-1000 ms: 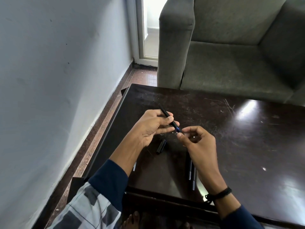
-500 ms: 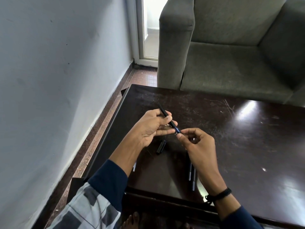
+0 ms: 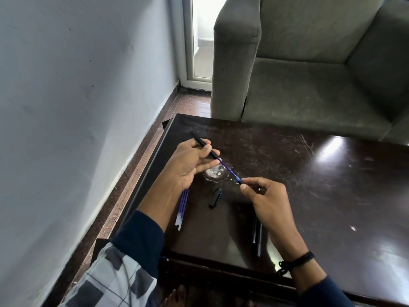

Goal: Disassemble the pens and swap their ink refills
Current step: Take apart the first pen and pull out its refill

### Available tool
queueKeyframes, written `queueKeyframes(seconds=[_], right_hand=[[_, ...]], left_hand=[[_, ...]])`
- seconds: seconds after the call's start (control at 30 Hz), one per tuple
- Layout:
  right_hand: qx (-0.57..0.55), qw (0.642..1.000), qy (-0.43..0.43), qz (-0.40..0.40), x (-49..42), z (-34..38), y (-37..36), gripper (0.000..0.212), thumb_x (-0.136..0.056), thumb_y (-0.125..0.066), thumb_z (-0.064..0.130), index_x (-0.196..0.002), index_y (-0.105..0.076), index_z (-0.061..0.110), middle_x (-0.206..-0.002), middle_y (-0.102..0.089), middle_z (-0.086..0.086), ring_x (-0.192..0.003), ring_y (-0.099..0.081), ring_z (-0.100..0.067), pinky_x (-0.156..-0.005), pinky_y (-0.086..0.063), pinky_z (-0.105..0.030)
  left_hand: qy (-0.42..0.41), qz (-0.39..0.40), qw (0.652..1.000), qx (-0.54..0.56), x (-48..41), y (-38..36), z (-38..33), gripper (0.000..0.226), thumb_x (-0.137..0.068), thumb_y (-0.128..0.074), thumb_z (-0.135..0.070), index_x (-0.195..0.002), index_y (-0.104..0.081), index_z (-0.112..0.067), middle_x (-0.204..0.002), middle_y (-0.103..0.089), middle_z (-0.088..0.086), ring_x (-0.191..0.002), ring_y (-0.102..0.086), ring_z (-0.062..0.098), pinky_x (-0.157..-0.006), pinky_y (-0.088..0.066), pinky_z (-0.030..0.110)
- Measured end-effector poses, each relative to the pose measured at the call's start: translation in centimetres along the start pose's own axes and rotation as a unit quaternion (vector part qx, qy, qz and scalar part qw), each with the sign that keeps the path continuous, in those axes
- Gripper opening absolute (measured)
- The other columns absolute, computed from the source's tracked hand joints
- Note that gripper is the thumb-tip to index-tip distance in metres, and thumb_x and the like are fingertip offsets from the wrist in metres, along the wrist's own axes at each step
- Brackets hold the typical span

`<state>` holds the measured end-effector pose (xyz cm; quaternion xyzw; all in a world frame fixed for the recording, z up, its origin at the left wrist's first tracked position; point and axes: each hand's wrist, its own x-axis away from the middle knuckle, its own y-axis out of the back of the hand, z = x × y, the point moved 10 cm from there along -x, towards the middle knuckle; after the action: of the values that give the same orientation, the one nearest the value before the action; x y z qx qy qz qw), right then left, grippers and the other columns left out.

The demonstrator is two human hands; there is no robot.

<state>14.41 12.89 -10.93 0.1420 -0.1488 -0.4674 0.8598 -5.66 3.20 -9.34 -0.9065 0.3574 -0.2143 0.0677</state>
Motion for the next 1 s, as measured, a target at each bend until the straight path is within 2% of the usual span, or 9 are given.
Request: queueKeyframes(seconds=[0.13, 0.23, 0.33, 0.53, 0.6, 0.7, 0.77, 0.87, 1.0], right_hand=[[0.116, 0.993, 0.027, 0.014, 0.4, 0.7, -0.2, 0.010, -0.094, -0.075, 0.024, -0.099, -0.078, 0.031, -0.091, -0.070, 0.014, -0.091, -0.063, -0.009, -0.082, -0.048, -0.034], [0.259, 0.958, 0.116, 0.022, 1.2, 2.0, -1.5, 0.016, -0.095, -0.072, 0.021, -0.108, -0.075, 0.031, -0.106, -0.061, 0.011, -0.105, -0.051, -0.017, -0.089, -0.041, -0.034], [0.349, 0.924, 0.143, 0.054, 1.9, 2.0, -3.2, 0.019, -0.098, -0.067, 0.026, -0.113, -0.073, 0.035, -0.115, -0.055, 0.011, -0.112, -0.043, -0.017, -0.090, -0.036, -0.034], [0.409, 0.898, 0.143, 0.083, 2.1, 1.5, -4.2, 0.023, -0.102, -0.060, 0.031, -0.122, -0.068, 0.038, -0.121, -0.050, 0.011, -0.120, -0.039, -0.018, -0.093, -0.033, -0.035], [0.384, 0.910, 0.129, 0.083, 1.9, 1.5, -4.0, 0.023, -0.099, -0.066, 0.032, -0.121, -0.069, 0.038, -0.119, -0.053, 0.013, -0.119, -0.042, -0.018, -0.095, -0.035, -0.036], [0.252, 0.961, 0.115, 0.027, 1.4, 2.3, -2.0, 0.017, -0.090, -0.078, 0.025, -0.103, -0.074, 0.035, -0.100, -0.063, 0.018, -0.106, -0.056, -0.017, -0.093, -0.045, -0.038], [0.148, 0.984, 0.096, -0.026, 0.9, 2.4, -0.3, 0.016, -0.088, -0.079, 0.020, -0.094, -0.073, 0.033, -0.087, -0.069, 0.016, -0.094, -0.062, -0.013, -0.084, -0.050, -0.030], [0.011, 0.995, 0.076, -0.059, 0.7, 2.3, 1.1, 0.022, -0.086, -0.082, 0.013, -0.094, -0.073, 0.031, -0.079, -0.071, 0.009, -0.078, -0.065, -0.002, -0.072, -0.047, -0.011], [-0.082, 0.993, 0.072, -0.049, 0.6, 2.2, 0.8, 0.026, -0.086, -0.083, 0.010, -0.101, -0.077, 0.030, -0.083, -0.075, 0.006, -0.079, -0.069, -0.006, -0.079, -0.057, -0.027]], left_hand=[[-0.012, -0.042, 0.998, 0.053, -0.7, 1.9, -0.5, 0.013, -0.102, -0.055, 0.003, -0.100, -0.062, -0.007, -0.083, -0.075, 0.015, -0.076, -0.077, 0.023, -0.066, -0.064, 0.031], [-0.005, -0.042, 0.997, 0.068, -0.6, 1.7, -0.2, 0.012, -0.102, -0.054, 0.004, -0.101, -0.061, -0.006, -0.086, -0.074, 0.017, -0.078, -0.076, 0.026, -0.067, -0.065, 0.031], [0.005, -0.030, 0.997, 0.070, -0.5, 0.8, 0.2, 0.012, -0.102, -0.054, 0.003, -0.101, -0.061, -0.007, -0.088, -0.073, 0.018, -0.081, -0.075, 0.027, -0.070, -0.065, 0.032], [0.012, -0.027, 0.997, 0.066, -0.5, 0.4, 0.6, 0.012, -0.103, -0.054, 0.003, -0.104, -0.062, -0.006, -0.089, -0.075, 0.017, -0.083, -0.076, 0.026, -0.073, -0.065, 0.033], [0.013, -0.027, 0.997, 0.067, -0.5, 0.4, 0.7, 0.012, -0.103, -0.054, 0.003, -0.104, -0.062, -0.006, -0.089, -0.075, 0.018, -0.083, -0.076, 0.026, -0.071, -0.065, 0.032], [0.017, -0.029, 0.997, 0.072, -0.4, 0.3, 0.8, 0.011, -0.103, -0.054, 0.002, -0.104, -0.062, -0.006, -0.091, -0.074, 0.019, -0.083, -0.077, 0.025, -0.071, -0.065, 0.032], [0.020, -0.023, 0.997, 0.077, -0.4, 0.1, 0.9, 0.011, -0.103, -0.054, 0.002, -0.104, -0.062, -0.005, -0.093, -0.074, 0.019, -0.086, -0.077, 0.027, -0.072, -0.065, 0.033], [0.036, -0.005, 0.996, 0.086, 0.0, -0.9, 1.4, 0.010, -0.103, -0.054, 0.002, -0.103, -0.061, -0.004, -0.092, -0.074, 0.020, -0.085, -0.076, 0.028, -0.069, -0.065, 0.032], [0.056, 0.021, 0.994, 0.091, 0.3, -2.0, 2.1, 0.010, -0.103, -0.054, 0.002, -0.104, -0.062, -0.004, -0.090, -0.075, 0.019, -0.084, -0.077, 0.026, -0.069, -0.065, 0.032]])
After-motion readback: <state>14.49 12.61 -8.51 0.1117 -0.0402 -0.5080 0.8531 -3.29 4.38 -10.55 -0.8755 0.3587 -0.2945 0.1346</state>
